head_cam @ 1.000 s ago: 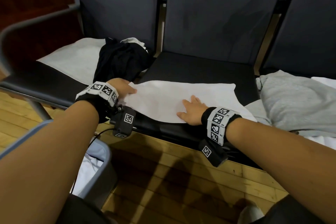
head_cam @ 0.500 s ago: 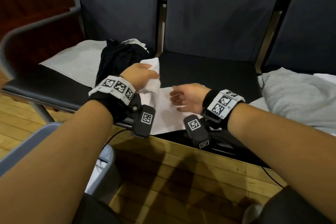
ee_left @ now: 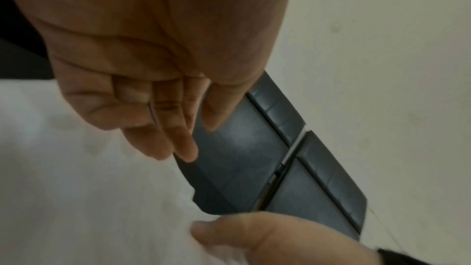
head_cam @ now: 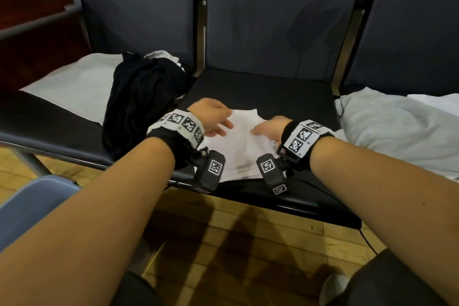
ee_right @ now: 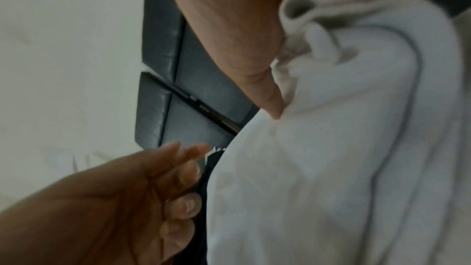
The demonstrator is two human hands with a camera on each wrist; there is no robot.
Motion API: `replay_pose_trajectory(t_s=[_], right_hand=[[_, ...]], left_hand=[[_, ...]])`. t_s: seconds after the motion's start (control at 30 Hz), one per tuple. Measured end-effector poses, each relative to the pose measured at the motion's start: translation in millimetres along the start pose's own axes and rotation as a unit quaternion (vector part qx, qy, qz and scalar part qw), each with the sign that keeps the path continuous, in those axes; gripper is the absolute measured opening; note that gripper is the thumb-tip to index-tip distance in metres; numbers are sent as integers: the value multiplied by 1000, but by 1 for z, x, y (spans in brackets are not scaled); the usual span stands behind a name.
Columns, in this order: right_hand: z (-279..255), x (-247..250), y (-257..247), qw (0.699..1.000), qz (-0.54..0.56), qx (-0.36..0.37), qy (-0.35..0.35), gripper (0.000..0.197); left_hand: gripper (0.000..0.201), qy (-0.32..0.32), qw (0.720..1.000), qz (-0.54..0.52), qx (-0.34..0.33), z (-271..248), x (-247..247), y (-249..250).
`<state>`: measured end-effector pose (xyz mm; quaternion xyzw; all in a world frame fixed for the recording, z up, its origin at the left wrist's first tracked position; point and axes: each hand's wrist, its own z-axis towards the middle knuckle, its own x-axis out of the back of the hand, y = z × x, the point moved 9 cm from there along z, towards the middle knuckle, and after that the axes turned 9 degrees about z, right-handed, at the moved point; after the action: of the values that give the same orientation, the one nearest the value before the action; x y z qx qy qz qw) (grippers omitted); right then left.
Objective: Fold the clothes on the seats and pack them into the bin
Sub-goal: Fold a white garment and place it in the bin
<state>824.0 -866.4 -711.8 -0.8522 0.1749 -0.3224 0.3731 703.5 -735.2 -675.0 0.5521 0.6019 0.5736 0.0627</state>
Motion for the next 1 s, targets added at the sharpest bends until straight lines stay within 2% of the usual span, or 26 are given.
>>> replay_pose_trajectory(t_s=[0.03,0.2,0.27,0.37,0.43,0.57,0.73,0.83,0.9,1.0], right_hand=[[-1,-1,-4,1000,-10,10,3,37],[-6,2,-17,996,83,34,18,49],[-7,6,-10,998,43,36,12,38],[-9,10,6,992,-120,40,13,28],[-10,12,7,979,-198,43,11,26],[-4,22,0,965,-262,20,1,30],[4,16,7,964,-259,-19,-63,28],[5,8,18,969,-218,-51,-106,19],[10,11,12,972,-222,-27,-73,18],[24,25,-15,985,-160,60,37,24]], left_hand=[[11,20,1000,6,22,4,10,-12],[7,70,991,42,102,11,44,-69],[13,70,987,54,137,11,48,-89],[21,54,982,48,177,9,42,-106],[25,63,982,46,174,12,41,-106],[37,106,983,8,152,19,46,-96],[60,130,980,-5,148,30,46,-89],[69,125,980,11,152,37,47,-88],[70,119,981,20,150,40,49,-86],[71,105,983,47,144,47,50,-84]])
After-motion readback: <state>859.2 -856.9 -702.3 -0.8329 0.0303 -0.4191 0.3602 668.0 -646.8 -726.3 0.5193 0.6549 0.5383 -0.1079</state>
